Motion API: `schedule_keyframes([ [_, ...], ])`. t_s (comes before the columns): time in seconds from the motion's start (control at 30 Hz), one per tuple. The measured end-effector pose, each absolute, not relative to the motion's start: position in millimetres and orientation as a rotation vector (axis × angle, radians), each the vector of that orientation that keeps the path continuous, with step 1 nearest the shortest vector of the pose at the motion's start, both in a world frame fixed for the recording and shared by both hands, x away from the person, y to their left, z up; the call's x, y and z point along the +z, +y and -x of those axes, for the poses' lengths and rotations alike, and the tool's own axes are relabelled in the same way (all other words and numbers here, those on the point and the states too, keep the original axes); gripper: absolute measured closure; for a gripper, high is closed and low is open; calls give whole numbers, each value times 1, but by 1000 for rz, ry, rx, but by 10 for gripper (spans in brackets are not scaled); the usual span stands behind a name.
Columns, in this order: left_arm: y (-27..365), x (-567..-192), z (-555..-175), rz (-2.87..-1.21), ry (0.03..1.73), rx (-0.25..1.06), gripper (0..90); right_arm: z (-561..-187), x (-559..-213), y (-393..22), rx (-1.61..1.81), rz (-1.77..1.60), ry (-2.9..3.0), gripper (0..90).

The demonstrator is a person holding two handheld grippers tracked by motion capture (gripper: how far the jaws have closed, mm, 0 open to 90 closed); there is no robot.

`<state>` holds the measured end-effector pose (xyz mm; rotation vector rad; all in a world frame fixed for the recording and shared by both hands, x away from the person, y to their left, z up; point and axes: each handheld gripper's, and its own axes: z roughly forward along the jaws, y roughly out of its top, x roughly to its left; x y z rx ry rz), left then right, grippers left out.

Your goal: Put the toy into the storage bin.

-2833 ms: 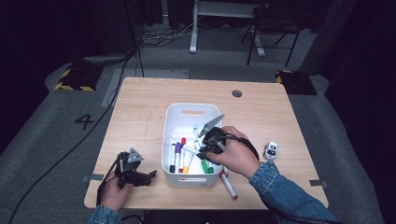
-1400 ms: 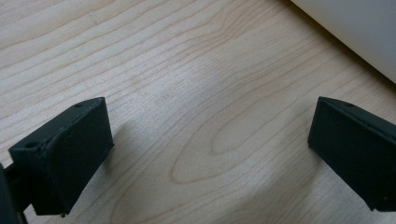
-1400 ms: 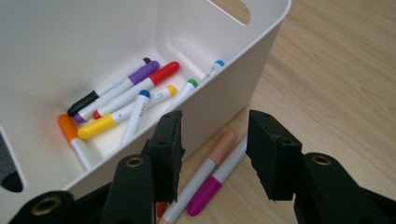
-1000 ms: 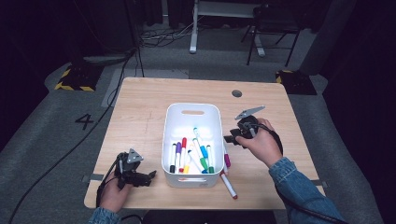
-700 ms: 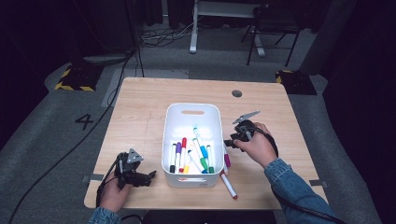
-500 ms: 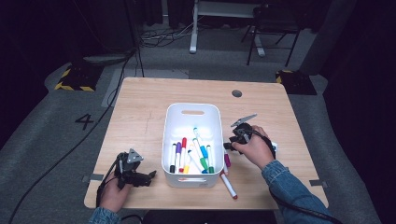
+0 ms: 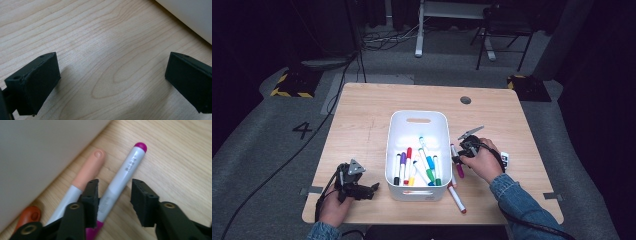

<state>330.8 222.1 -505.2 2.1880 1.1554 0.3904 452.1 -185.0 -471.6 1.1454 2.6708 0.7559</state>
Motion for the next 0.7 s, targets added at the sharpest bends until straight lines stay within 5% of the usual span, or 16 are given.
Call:
schedule_keyframes([
  [0.1,222,-505,-331,-2188,1155,390,0,-452,-470,-193,655,-1235,2620,767],
  [0.7,222,-506,-331,-2183,1156,397,0,-453,-454,-202,673,-1272,2578,769],
])
